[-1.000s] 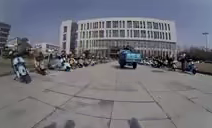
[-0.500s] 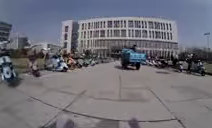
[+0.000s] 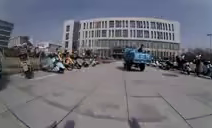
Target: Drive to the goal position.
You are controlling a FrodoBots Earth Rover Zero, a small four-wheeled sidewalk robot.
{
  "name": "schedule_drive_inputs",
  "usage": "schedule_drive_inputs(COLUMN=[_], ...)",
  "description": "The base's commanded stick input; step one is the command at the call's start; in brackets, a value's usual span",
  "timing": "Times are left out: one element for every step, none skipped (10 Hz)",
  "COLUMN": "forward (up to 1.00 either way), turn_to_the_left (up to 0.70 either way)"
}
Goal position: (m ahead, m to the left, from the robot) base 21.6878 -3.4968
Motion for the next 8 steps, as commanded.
schedule_drive_inputs(forward=[1.0, 1.0, 1.0, 1.0, 1.0, 1.0, 1.0, 1.0], turn_to_the_left=[0.0, 0.0, 0.0, 0.0, -0.12, -0.27, -0.24, 0.0])
